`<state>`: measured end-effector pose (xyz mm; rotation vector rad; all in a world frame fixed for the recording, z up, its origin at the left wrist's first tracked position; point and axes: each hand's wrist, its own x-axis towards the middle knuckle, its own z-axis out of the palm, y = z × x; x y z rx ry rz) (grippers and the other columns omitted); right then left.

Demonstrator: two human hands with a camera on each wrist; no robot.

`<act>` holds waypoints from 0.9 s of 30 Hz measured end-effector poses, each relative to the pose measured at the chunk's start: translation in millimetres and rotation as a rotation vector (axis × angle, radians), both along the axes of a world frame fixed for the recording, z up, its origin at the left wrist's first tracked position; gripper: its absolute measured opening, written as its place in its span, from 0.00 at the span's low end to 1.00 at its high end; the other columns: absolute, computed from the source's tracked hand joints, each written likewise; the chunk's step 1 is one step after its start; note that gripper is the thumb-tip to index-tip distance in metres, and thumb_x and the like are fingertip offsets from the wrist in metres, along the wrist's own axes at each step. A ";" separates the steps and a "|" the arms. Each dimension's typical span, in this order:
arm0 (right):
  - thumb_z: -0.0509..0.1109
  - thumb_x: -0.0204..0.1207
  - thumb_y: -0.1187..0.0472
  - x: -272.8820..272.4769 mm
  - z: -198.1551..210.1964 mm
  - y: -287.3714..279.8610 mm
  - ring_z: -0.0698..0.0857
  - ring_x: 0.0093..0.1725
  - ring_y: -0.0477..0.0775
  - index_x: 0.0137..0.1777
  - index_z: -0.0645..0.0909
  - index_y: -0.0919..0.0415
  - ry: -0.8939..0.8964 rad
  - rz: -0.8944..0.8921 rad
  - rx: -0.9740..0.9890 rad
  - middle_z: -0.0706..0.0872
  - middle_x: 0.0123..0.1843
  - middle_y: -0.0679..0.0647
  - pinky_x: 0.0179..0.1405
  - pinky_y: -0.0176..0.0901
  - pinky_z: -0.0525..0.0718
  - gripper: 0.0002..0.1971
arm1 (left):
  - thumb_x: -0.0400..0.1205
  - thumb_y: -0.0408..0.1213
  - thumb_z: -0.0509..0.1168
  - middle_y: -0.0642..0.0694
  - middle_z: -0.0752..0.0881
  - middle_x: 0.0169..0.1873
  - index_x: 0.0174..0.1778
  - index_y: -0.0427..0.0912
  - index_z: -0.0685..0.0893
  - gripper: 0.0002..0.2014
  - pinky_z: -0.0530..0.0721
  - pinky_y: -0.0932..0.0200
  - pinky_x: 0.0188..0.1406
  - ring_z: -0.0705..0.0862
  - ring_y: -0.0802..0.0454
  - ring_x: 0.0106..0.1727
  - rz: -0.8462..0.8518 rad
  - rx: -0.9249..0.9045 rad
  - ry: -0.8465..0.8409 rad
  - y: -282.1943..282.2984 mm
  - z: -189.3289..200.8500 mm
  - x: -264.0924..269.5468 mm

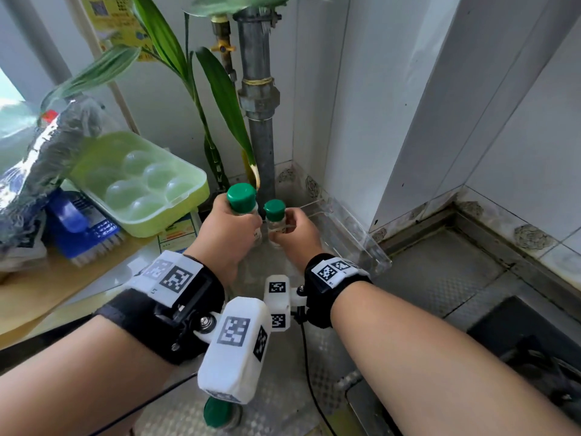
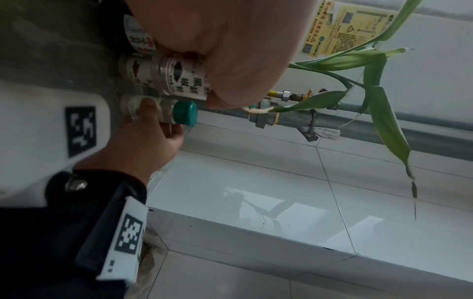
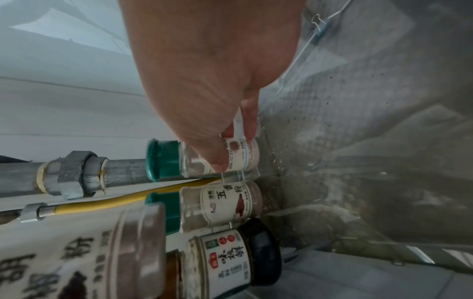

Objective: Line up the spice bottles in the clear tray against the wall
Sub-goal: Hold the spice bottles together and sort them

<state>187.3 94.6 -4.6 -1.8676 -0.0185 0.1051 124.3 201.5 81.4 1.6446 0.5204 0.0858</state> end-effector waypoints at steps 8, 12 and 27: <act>0.74 0.69 0.64 5.2 -3.6 7.6 0.86 0.57 0.55 0.59 0.78 0.52 0.009 0.020 0.006 0.89 0.57 0.54 0.63 0.57 0.84 0.19 | 0.76 0.31 0.67 0.42 0.85 0.56 0.68 0.46 0.75 0.23 0.83 0.42 0.62 0.84 0.43 0.56 -0.011 0.029 0.020 3.6 2.3 0.2; 0.74 0.69 0.64 8.9 -4.8 4.8 0.86 0.58 0.56 0.59 0.78 0.53 -0.001 0.044 -0.006 0.88 0.57 0.55 0.63 0.56 0.83 0.18 | 0.76 0.28 0.67 0.46 0.84 0.49 0.64 0.47 0.75 0.21 0.85 0.44 0.59 0.84 0.47 0.51 -0.029 0.000 0.038 5.1 0.8 0.7; 0.75 0.68 0.66 -5.5 11.2 -32.1 0.82 0.53 0.50 0.56 0.80 0.50 0.003 0.309 0.128 0.84 0.49 0.49 0.62 0.49 0.83 0.18 | 0.70 0.25 0.70 0.40 0.85 0.56 0.69 0.44 0.75 0.30 0.87 0.43 0.58 0.85 0.43 0.55 -0.042 0.004 0.054 -10.8 4.3 -2.6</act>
